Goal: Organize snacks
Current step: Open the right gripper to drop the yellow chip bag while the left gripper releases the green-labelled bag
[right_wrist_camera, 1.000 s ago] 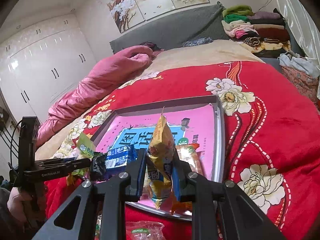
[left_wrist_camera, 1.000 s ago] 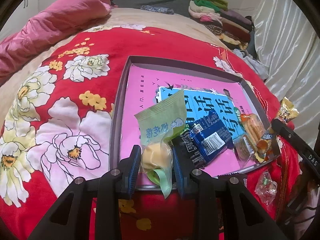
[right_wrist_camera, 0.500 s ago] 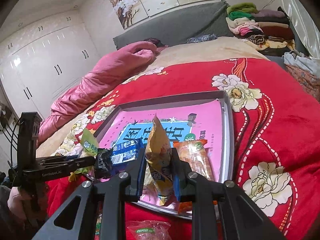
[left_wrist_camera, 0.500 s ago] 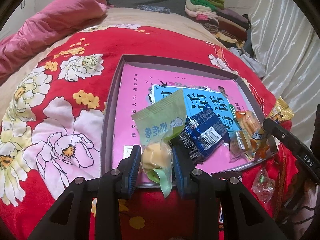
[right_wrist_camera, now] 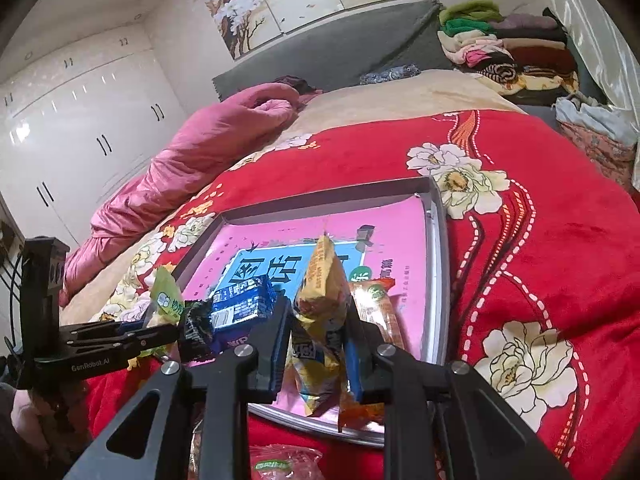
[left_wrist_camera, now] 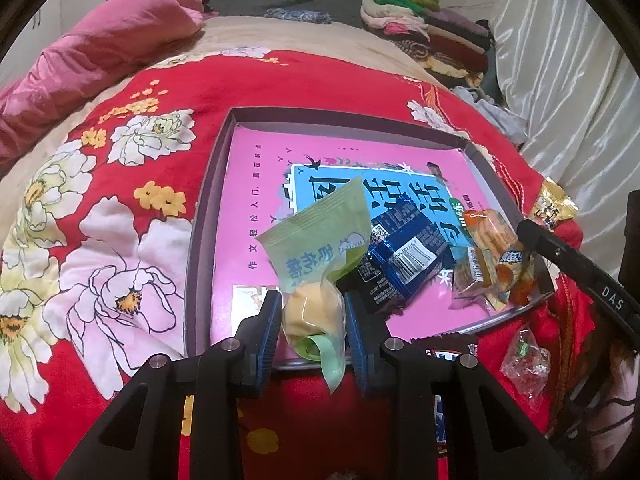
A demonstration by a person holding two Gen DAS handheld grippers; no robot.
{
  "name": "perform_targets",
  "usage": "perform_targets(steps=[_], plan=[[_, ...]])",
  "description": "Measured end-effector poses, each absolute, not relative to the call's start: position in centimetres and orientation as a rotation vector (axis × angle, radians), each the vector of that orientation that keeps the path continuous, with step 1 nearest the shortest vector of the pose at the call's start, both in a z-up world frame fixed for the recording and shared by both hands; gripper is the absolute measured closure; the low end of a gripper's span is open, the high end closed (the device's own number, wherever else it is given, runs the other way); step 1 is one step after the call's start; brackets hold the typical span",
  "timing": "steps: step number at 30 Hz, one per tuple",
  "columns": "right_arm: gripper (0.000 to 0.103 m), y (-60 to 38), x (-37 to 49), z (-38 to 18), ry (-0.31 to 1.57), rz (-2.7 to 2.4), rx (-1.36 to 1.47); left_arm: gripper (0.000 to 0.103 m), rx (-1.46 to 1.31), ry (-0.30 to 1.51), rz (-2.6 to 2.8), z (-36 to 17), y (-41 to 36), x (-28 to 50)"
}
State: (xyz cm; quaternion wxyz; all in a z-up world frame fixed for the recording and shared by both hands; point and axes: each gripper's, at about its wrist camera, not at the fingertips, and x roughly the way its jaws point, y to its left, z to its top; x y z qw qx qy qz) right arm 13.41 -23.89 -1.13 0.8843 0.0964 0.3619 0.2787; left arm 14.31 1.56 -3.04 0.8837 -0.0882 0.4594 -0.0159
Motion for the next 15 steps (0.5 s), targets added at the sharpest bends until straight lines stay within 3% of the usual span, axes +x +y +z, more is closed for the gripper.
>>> perform_targets(steps=[6,15], plan=[[0.069,-24.5,13.6,-1.2,0.758,0.550,0.212,0.070,-0.171,0.954,-0.014,-3.0,1.7,14.2],[0.066,-26.0,13.6,-1.0,0.741,0.521,0.266,0.069,-0.161,0.942,0.011,-3.0,2.2,14.1]])
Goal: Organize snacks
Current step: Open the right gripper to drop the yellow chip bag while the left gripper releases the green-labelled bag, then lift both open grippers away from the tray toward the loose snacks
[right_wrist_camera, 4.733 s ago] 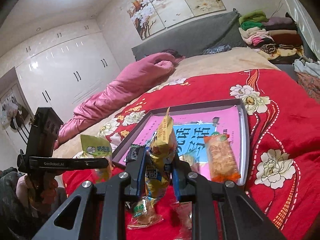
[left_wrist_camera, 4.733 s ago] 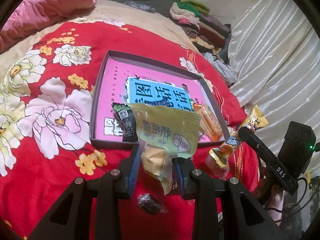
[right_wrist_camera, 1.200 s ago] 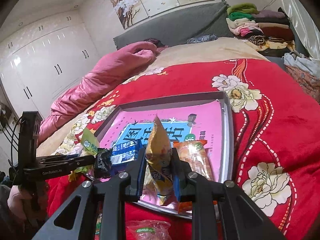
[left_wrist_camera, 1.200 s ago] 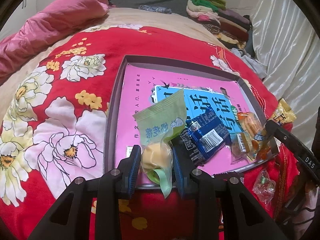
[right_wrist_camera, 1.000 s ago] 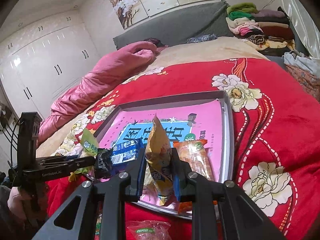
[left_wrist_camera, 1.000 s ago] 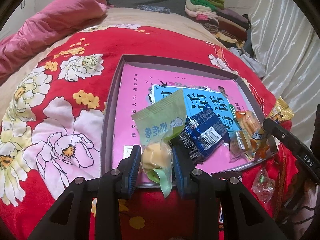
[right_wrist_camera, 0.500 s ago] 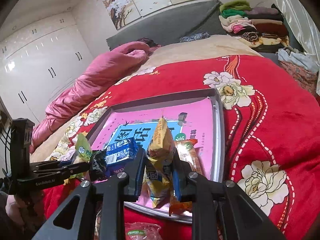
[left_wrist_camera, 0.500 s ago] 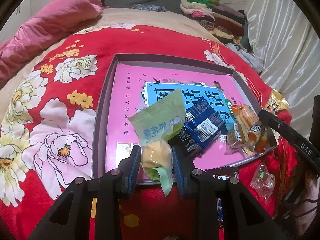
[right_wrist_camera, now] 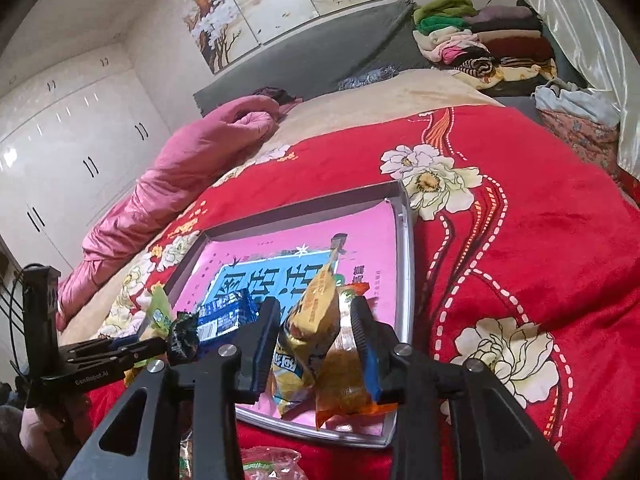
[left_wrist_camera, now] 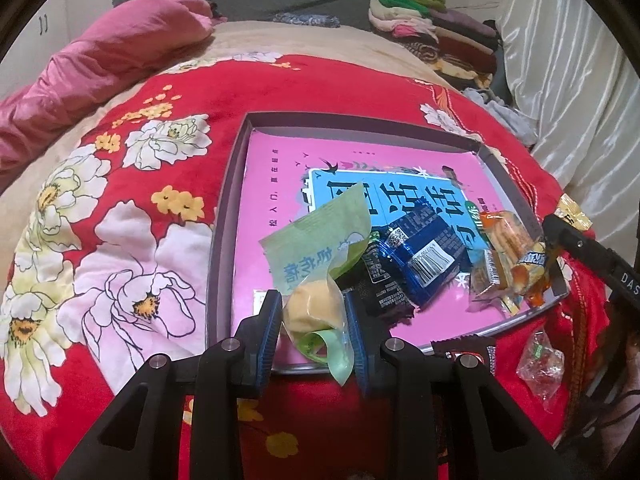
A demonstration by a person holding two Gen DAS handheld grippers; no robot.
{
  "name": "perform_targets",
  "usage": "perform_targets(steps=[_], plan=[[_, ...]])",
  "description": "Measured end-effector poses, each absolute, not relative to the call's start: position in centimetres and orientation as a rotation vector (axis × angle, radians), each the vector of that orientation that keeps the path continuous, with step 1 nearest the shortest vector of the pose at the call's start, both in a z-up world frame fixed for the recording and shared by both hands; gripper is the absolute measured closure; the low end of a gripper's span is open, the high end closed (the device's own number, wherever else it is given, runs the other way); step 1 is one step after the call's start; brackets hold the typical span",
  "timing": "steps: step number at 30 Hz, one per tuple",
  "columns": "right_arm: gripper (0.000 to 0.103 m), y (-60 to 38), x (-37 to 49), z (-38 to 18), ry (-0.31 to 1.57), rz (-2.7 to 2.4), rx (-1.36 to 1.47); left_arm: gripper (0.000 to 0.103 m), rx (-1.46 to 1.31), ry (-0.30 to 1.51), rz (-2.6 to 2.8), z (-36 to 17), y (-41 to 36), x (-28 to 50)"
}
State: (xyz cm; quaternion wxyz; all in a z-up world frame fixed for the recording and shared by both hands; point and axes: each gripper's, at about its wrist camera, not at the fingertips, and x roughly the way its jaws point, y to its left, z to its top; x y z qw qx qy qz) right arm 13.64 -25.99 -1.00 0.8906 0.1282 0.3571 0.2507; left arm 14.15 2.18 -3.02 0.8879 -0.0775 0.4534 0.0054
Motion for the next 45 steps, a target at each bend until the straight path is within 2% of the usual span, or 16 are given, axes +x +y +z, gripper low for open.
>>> perform_targets(steps=[16,18,20,25,28,45], plan=[[0.062,-26.4,12.9,0.1,0.692,0.511,0.267,0.067,-0.171,0.939,0.026,-2.9,2.7,14.1],[0.056,-26.6,12.9,0.2,0.685,0.503,0.274,0.066,-0.173,0.937,0.025,-2.8,2.7,14.0],[0.054,-26.9,12.8,0.3,0.678,0.496,0.280,0.066,-0.175,0.936,0.025,-2.8,2.7,14.0],[0.052,-27.4,12.8,0.5,0.664,0.487,0.296,0.058,-0.197,0.935,0.003,-2.5,2.8,13.9],[0.047,-27.5,12.6,0.7,0.653,0.484,0.300,0.055,-0.194,0.935,-0.002,-2.3,2.7,13.7],[0.039,-27.0,12.0,1.5,0.620,0.486,0.266,0.037,-0.219,0.919,-0.029,-1.1,2.6,12.9]])
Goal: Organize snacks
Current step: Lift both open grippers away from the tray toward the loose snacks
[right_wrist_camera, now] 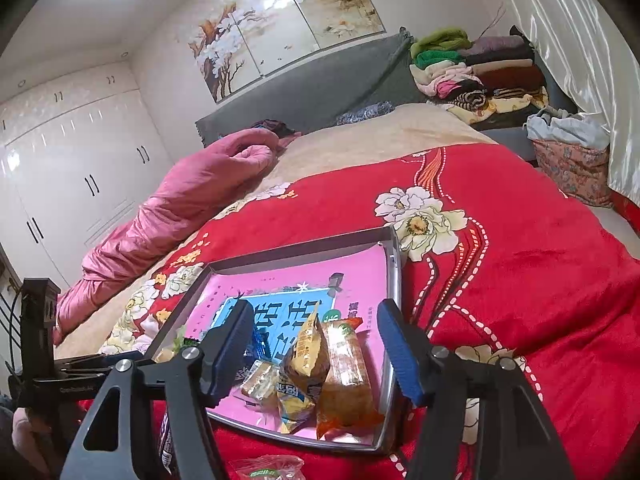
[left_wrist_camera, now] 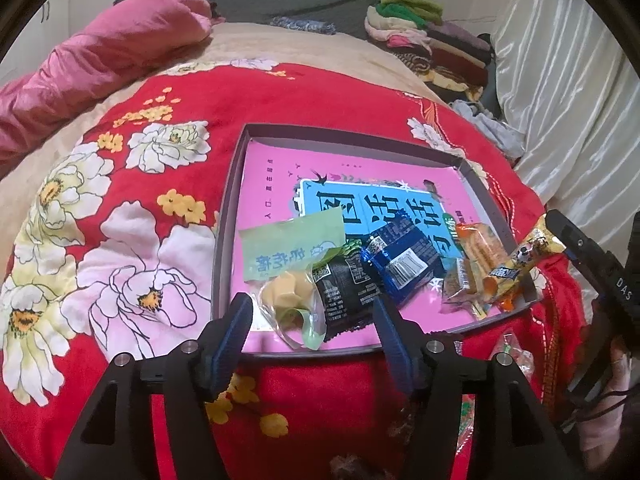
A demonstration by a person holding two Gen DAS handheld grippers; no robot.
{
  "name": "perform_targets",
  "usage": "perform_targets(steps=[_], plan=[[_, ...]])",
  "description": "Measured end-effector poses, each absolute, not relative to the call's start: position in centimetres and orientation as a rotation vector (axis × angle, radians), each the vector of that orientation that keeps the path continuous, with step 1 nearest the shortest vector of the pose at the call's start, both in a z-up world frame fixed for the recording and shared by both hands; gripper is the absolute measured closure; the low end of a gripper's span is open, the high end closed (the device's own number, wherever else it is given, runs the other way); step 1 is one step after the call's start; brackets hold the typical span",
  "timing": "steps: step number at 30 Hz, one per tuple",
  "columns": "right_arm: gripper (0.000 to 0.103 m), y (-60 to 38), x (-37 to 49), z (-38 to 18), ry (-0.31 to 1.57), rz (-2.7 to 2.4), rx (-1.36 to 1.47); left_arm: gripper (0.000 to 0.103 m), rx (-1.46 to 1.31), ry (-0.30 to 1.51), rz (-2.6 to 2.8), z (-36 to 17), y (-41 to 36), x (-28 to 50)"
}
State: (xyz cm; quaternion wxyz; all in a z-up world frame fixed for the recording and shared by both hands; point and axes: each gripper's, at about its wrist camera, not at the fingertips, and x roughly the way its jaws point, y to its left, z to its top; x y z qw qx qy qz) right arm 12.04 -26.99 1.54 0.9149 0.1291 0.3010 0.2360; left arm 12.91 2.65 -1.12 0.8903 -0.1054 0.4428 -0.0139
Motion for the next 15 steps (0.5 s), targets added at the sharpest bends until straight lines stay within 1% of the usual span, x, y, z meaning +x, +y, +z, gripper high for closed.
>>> perform_targets(steps=[1,3,13,15], plan=[[0.039,-27.0,12.0,1.6,0.619,0.487,0.267,0.033,-0.217,0.918,-0.027,-1.0,2.7,12.9],[0.039,-27.1,12.0,1.6,0.617,0.490,0.270,0.029,-0.221,0.912,-0.032,-0.8,2.6,12.7],[0.037,-26.5,11.5,2.2,0.582,0.504,0.236,0.026,-0.180,0.891,-0.046,0.5,2.0,12.3],[0.033,-26.4,11.3,2.3,0.574,0.502,0.227,0.026,-0.182,0.890,-0.052,0.7,2.0,12.3]])
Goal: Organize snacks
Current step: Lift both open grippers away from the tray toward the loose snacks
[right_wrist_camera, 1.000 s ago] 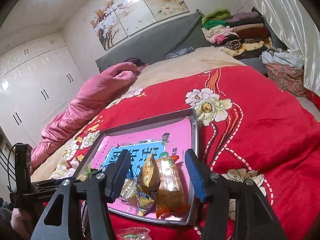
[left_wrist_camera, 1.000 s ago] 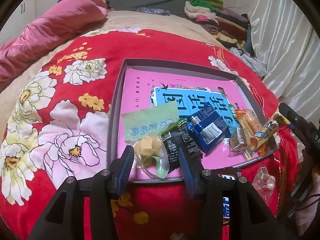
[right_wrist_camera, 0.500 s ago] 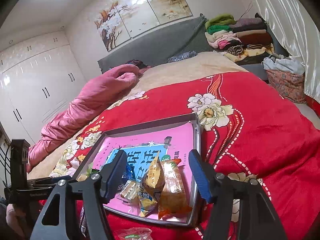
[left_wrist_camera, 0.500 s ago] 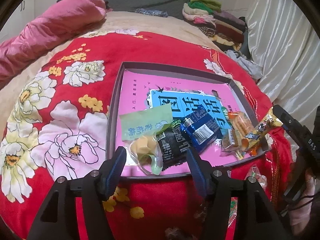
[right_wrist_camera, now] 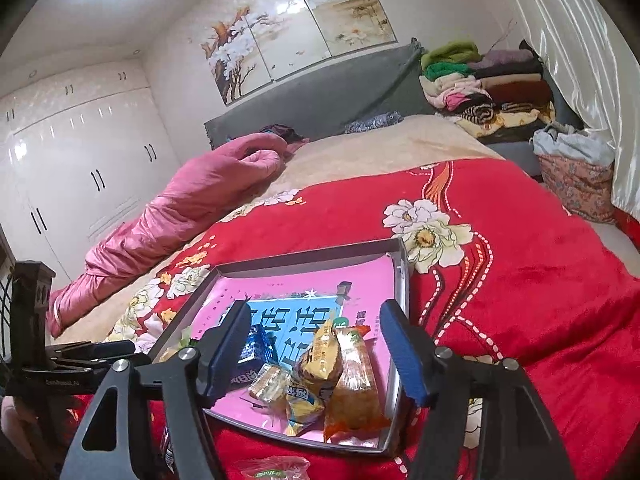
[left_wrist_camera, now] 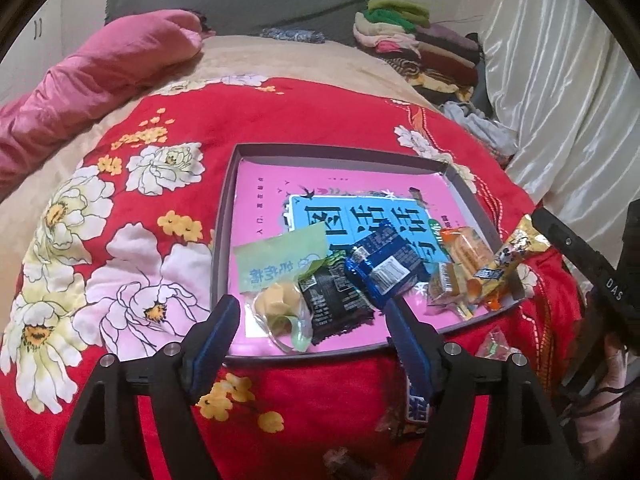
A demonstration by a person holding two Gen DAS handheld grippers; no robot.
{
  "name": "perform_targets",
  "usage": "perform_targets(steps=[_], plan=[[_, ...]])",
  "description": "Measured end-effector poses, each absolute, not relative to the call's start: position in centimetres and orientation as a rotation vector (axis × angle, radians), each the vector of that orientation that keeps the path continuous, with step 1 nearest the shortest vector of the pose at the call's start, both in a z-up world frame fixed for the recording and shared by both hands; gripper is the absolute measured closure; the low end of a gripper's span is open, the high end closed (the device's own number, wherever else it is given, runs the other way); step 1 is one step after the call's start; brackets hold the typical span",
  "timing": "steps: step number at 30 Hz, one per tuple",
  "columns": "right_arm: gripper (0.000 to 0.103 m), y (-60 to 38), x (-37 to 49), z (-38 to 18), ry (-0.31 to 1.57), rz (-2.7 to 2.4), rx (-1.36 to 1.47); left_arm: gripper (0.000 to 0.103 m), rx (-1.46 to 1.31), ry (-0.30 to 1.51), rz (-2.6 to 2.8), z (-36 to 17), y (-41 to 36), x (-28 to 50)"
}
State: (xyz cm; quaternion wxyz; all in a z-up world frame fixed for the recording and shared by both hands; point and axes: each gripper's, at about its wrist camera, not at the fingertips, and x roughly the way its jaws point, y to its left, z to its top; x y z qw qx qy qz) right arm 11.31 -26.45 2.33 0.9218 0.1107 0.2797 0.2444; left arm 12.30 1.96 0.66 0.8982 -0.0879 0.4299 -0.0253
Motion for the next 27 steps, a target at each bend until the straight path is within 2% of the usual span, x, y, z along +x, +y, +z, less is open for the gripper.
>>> perform_targets(steps=[5,9,27], plan=[[0.029,-26.5,10.9,2.9,0.543,0.518,0.233,0.026,-0.183,0.889,-0.065,0.9,1.7,12.1],[0.021,-26.5,10.1,3.8,0.491,0.547,0.236,0.026,-0.194,0.887,-0.070,1.0,1.6,11.8],[0.016,-24.3,9.1,4.1,0.504,0.615,0.139,0.026,-0.218,0.866,-0.105,2.2,0.7,10.9]])
